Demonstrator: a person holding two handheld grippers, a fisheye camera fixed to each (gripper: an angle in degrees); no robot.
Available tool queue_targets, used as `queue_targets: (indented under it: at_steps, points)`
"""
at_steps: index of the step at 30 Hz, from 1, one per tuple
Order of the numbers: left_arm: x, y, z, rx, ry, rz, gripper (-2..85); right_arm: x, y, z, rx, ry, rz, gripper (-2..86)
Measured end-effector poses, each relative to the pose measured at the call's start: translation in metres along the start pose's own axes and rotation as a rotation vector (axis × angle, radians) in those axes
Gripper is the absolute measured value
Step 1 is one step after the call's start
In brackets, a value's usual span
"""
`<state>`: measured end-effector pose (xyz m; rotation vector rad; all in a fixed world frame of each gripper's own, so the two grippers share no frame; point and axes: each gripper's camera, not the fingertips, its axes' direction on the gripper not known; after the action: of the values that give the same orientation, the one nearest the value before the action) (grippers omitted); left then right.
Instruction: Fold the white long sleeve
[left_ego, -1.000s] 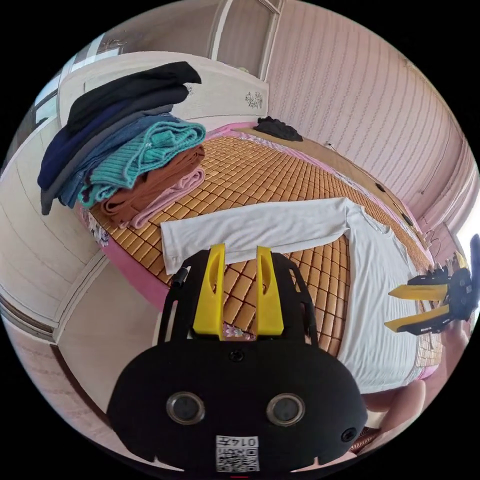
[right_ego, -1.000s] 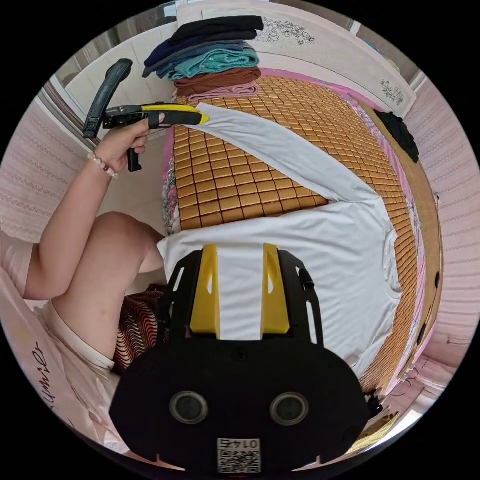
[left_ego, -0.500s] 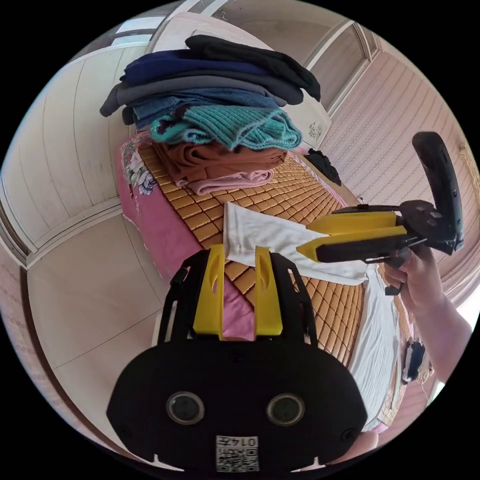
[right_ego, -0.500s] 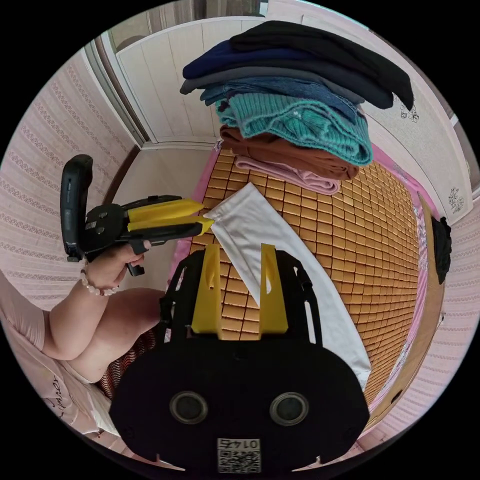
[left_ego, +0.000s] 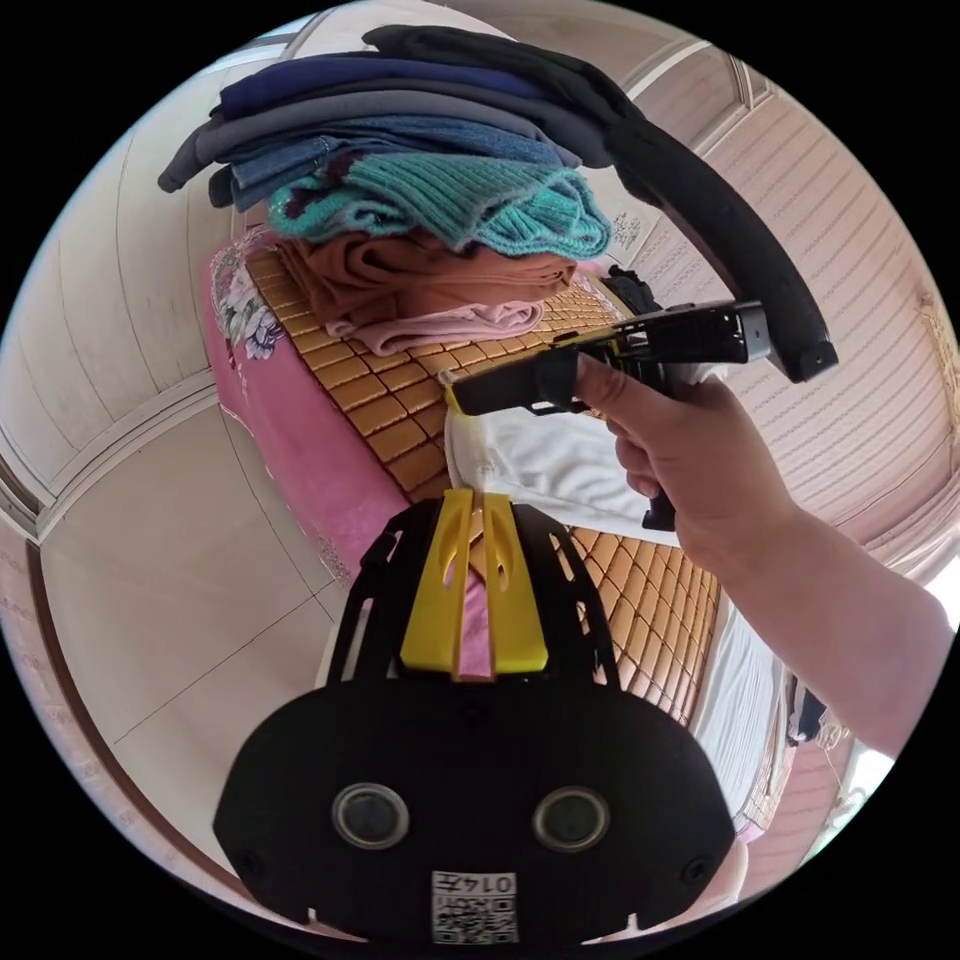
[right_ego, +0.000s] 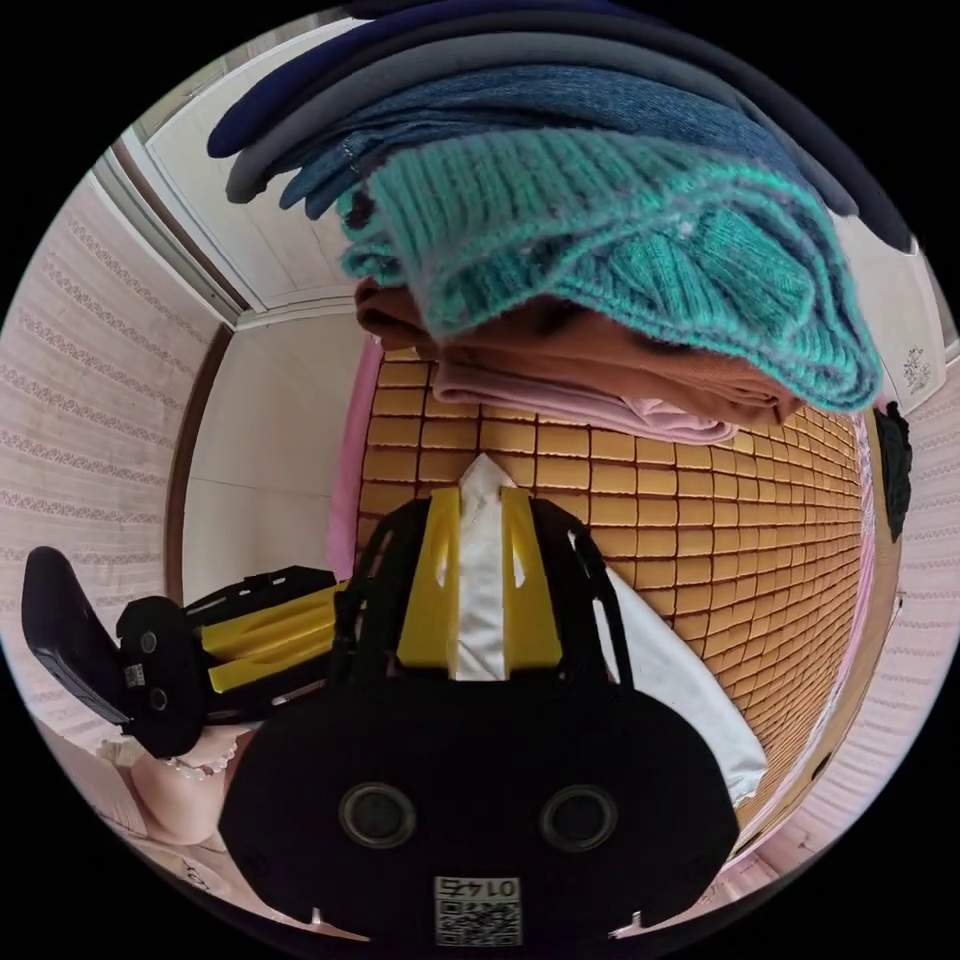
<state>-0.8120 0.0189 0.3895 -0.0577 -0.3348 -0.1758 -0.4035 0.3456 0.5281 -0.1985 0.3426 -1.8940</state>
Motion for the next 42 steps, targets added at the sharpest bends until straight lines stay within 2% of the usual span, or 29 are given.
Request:
queue_targets:
  at_steps: [5,14,19,24,26,28,30,33,37,40,42]
  points:
    - [0.003,-0.007,0.000,-0.009,0.003,0.027,-0.9,0.018,0.032,-0.021,0.098,-0.068,0.043,0.3]
    - [0.070,-0.025,-0.023,0.161,0.153,0.244,-1.0,0.085,0.164,-0.109,0.353,-0.142,0.276,-0.2]
    - [0.167,-0.036,-0.052,0.273,0.446,0.379,-1.0,0.116,0.268,-0.187,0.492,-0.035,0.418,-0.1]
    - [0.292,-0.013,-0.093,0.297,0.803,0.623,-1.0,0.106,0.445,-0.321,0.758,0.135,0.548,0.4]
    - [0.336,0.005,-0.104,0.253,0.918,0.727,-1.0,0.086,0.511,-0.348,0.794,0.218,0.613,0.5]
    - [0.389,0.042,-0.106,0.117,0.983,0.872,-0.9,0.066,0.571,-0.355,0.750,0.288,0.709,0.5]
    - [0.418,0.076,-0.093,-0.025,1.011,0.938,-0.9,0.047,0.639,-0.332,0.613,0.293,0.860,0.6]
    - [0.449,0.138,-0.058,-0.252,0.920,1.065,-0.8,0.034,0.704,-0.263,0.416,0.146,1.041,0.6]
    - [0.469,0.198,-0.030,-0.471,0.782,1.187,-0.4,0.022,0.755,-0.193,0.300,-0.044,1.188,0.4]
    - [0.474,0.214,-0.033,-0.529,0.772,1.230,0.7,0.011,0.784,-0.178,0.308,-0.095,1.264,0.3]
    - [0.470,0.208,-0.035,-0.549,0.781,1.223,1.3,0.005,0.800,-0.176,0.243,-0.085,1.289,0.2]
